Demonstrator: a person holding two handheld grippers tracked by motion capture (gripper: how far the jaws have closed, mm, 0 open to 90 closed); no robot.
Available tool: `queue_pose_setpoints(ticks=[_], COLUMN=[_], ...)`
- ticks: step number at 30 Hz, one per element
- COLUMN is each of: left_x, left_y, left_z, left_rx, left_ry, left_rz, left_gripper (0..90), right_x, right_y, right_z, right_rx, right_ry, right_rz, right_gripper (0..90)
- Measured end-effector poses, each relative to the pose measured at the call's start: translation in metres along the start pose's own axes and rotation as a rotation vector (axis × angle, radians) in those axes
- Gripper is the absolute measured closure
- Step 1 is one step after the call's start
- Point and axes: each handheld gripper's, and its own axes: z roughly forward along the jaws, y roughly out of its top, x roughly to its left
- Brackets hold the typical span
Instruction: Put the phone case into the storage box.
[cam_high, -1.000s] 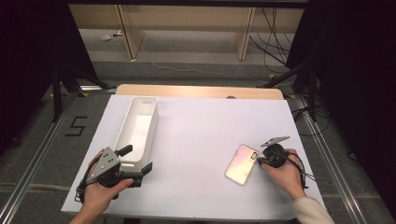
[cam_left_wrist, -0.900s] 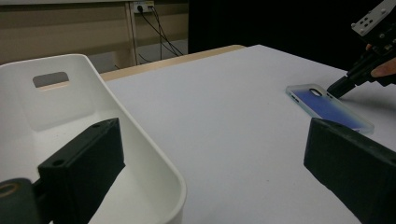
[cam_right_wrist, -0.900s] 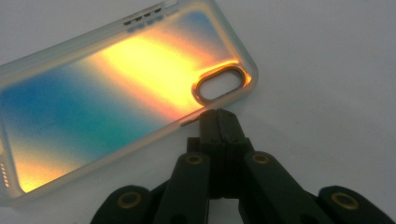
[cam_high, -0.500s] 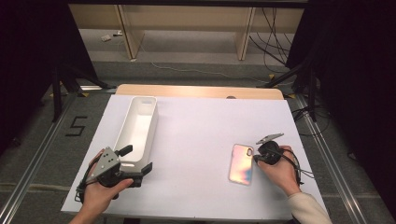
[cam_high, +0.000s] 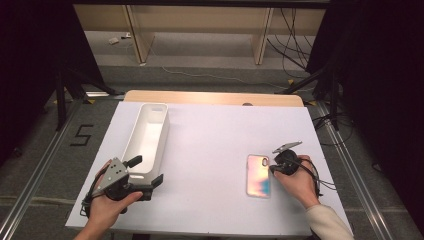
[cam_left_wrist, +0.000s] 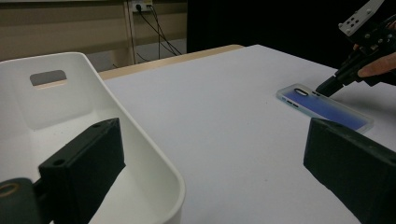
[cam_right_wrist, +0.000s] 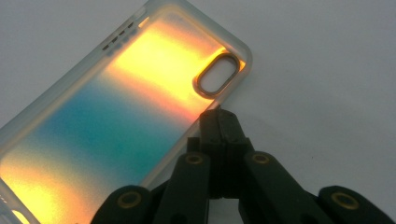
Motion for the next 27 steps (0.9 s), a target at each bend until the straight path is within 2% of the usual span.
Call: queue_pose_setpoints(ticks=[3,5,7,9,10,11,12,13,16,17,18,20,21,22,23,24,25,27], left_x=[0.001,0.000,0.001,0.001,0.001,0.001,0.001,0.001,0.001,0.001,0.001,0.001,0.001,0.001,0.001,0.001,0.001,0.001], left_y=[0.000,0.000,0.000,-0.001,-0.001,-0.001,-0.001,-0.001,-0.001,-0.001,0.000,0.000,0.000,0.000,0.000,0.000,0.000,-0.001], left_z=[0.001,0.001,0.001,0.001,0.001,0.001,0.001,0.000,0.001,0.001,0.001,0.000,0.000,0.001,0.001,0.001,0.001,0.000], left_rx=[0.006,0.006,0.006,0.006,0.008,0.008,0.008,0.006,0.008,0.008,0.007,0.008,0.008,0.008,0.008,0.009,0.009,0.007], left_ry=[-0.001,-0.003,-0.008,-0.003,-0.003,-0.001,-0.001,-0.002,0.000,0.000,0.001,0.000,0.001,-0.001,-0.001,-0.002,-0.002,-0.003], left_rz=[0.002,0.001,0.005,-0.010,-0.001,0.002,0.002,0.001,0.004,0.003,0.002,0.003,0.003,0.003,0.003,0.004,0.004,0.002], left_gripper=[4.3,4.3,4.3,4.3,4.3,4.3,4.3,4.3,4.2,4.3,4.3,4.3,4.3,4.3,4.3,4.3,4.3,4.3], right_x=[0.001,-0.002,-0.002,-0.001,0.001,0.001,0.001,0.001,0.005,0.004,0.006,0.008,0.014,0.016,0.016,0.022,0.022,0.030], right_y=[0.000,0.000,0.001,0.002,0.002,0.002,0.003,0.003,0.005,0.006,0.007,0.007,0.009,0.010,0.010,0.012,0.012,0.014], right_z=[-0.001,-0.003,-0.009,-0.015,-0.016,-0.020,-0.022,-0.022,-0.028,-0.028,-0.029,-0.030,-0.031,-0.032,-0.032,-0.033,-0.033,-0.034], right_rx=[0.015,-0.004,-0.014,-0.033,-0.052,-0.032,-0.039,-0.039,-0.035,-0.048,-0.041,-0.026,0.005,0.011,0.011,0.025,0.025,0.072], right_ry=[0.009,-0.001,0.002,-0.003,-0.007,-0.007,-0.013,-0.013,0.003,0.003,-0.006,-0.009,0.011,0.026,0.026,0.036,0.036,0.046], right_rz=[0.025,-0.012,-0.017,-0.014,-0.013,-0.036,-0.074,-0.074,-0.162,-0.218,-0.233,-0.236,-0.312,-0.333,-0.333,-0.386,-0.386,-0.429], right_gripper=[90.0,90.0,90.0,90.0,86.2,83.7,81.4,81.4,69.2,67.7,65.2,61.8,57.0,55.0,55.0,49.6,49.6,46.6])
